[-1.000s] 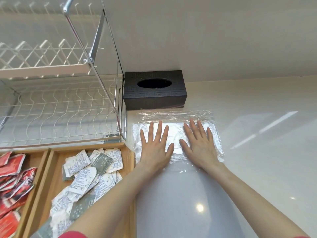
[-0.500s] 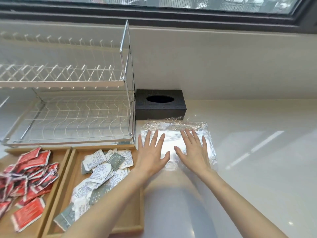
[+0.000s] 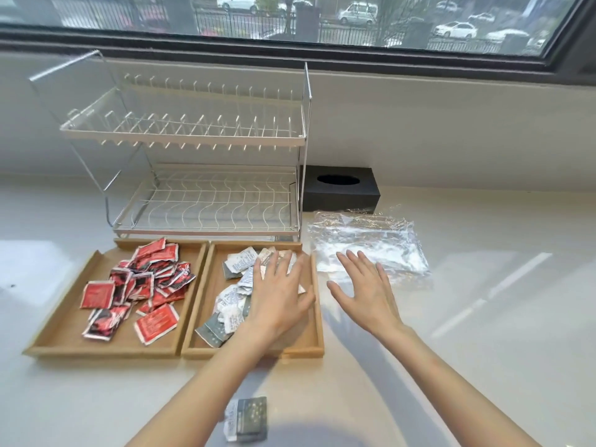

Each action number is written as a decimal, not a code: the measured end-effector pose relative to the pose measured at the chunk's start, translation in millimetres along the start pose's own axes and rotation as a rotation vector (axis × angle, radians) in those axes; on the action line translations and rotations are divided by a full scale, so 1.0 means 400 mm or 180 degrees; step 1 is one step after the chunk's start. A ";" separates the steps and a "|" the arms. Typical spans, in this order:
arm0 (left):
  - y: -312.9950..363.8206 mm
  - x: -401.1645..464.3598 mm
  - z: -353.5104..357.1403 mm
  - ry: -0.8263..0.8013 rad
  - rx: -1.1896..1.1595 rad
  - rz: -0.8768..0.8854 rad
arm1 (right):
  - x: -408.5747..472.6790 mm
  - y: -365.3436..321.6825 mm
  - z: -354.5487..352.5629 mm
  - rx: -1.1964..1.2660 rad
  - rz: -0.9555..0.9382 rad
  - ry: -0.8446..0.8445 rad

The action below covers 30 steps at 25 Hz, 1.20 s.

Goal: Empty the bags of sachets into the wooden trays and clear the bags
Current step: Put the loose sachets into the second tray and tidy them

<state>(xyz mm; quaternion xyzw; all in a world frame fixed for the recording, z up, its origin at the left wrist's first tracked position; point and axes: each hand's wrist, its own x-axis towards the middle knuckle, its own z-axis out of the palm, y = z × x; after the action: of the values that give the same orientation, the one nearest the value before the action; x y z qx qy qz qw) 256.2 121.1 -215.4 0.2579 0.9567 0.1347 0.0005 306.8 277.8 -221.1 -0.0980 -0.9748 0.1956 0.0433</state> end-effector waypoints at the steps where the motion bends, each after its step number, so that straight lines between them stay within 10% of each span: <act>1: -0.018 -0.034 -0.004 0.0030 -0.0076 -0.0048 | -0.023 -0.023 0.010 0.0107 -0.0028 -0.0007; 10: -0.162 -0.289 -0.014 0.0313 -0.0283 -0.0321 | -0.216 -0.203 0.119 0.0906 -0.0213 -0.0181; 30: -0.285 -0.390 0.073 -0.0737 -0.0366 -0.0577 | -0.305 -0.277 0.264 0.0265 0.0199 -0.1336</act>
<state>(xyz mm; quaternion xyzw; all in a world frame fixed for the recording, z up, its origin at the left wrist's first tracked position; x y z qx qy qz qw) 337.1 -43.2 -283.7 0.1839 0.9603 0.1580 0.1378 393.8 113.0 -280.7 -0.0835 -0.9500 0.2531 -0.1627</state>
